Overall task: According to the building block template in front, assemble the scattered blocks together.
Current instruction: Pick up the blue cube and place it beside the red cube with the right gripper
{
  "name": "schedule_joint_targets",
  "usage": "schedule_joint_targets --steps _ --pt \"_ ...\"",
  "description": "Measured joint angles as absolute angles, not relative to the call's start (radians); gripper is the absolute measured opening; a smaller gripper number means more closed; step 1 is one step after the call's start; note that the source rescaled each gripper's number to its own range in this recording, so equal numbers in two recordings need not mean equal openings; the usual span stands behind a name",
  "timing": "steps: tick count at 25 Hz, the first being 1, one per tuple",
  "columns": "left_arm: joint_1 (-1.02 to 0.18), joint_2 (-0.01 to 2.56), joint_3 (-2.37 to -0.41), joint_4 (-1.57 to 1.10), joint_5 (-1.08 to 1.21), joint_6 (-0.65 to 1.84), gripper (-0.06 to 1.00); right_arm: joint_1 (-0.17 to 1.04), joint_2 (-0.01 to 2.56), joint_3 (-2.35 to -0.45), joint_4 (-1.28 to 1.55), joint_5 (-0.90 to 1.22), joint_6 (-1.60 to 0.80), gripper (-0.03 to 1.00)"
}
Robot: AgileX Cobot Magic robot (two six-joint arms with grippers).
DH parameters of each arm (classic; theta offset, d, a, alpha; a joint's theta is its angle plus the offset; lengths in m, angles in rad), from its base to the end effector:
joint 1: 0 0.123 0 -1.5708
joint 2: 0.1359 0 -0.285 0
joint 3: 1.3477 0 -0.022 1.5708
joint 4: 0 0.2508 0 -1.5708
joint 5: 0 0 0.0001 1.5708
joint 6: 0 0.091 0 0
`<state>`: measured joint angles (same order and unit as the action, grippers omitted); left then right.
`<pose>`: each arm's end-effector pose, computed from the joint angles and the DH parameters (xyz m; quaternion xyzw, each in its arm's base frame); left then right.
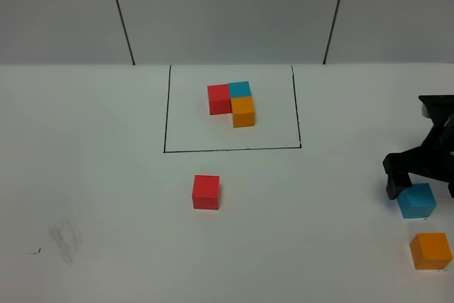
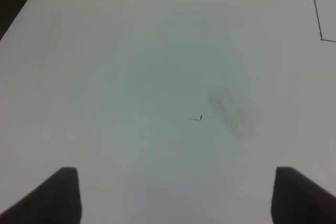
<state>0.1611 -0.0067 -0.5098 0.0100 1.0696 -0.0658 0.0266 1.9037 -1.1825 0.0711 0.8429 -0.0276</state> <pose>-0.0074 -0.0004 0.2792 -0.0966 0.8457 0.0300 0.5239 0.3521 0.0142 0.1559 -0.0047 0.9985 0.0276 0.0469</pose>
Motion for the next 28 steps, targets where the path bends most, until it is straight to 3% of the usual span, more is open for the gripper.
schedule_joint_targets --steps 28 --pt "0.161 -0.007 -0.51 0.01 1.07 -0.067 1.0 0.027 1.99 -1.183 0.073 0.795 -0.028 0.85"
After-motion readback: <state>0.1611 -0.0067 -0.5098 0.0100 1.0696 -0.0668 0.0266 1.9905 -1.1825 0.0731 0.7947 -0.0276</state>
